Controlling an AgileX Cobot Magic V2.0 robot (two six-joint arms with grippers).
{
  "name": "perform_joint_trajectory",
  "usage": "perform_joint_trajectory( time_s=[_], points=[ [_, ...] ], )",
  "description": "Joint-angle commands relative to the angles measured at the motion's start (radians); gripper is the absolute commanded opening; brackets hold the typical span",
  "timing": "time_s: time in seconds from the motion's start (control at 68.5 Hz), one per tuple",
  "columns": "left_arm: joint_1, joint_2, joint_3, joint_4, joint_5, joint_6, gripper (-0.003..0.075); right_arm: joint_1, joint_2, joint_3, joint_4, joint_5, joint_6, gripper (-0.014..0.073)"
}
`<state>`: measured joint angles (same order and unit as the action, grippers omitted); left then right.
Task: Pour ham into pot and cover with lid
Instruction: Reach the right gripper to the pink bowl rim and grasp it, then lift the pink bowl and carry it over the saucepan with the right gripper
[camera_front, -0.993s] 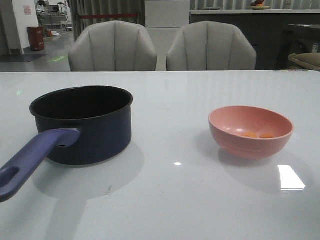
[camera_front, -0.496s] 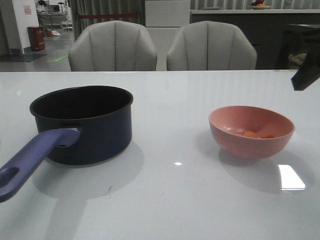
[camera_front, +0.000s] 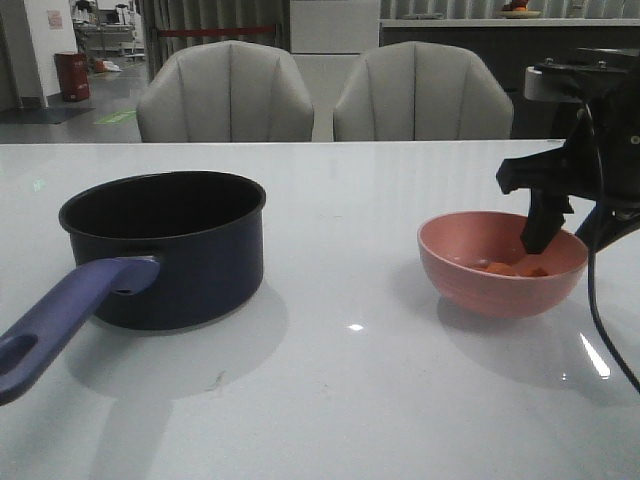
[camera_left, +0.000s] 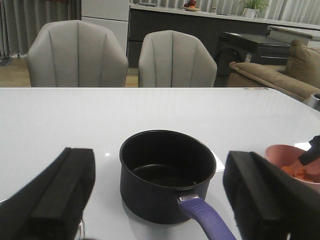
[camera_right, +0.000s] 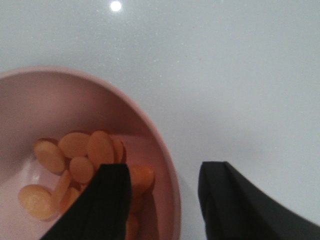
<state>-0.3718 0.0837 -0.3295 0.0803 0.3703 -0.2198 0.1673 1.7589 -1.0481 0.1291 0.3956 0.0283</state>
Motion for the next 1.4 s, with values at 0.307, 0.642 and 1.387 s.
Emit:
perform_joint_trajectory(
  time_s=[0.307,0.642,1.387],
  points=[
    [-0.007,0.012,-0.024,-0.005,-0.076,-0.001,0.0564,-0.003,-0.028,-0.047,0.005,-0.042,-0.001,0.0136],
    [-0.007,0.012,-0.024,-0.005,-0.076,-0.001,0.0564,0.01,-0.051,-0.184,0.081,0.085,-0.028,0.0136],
    [-0.007,0.012,-0.024,-0.005,-0.076,-0.001,0.0564,0.46,0.183,-0.923,-0.251,0.224,0.14,0.0136]
  ],
)
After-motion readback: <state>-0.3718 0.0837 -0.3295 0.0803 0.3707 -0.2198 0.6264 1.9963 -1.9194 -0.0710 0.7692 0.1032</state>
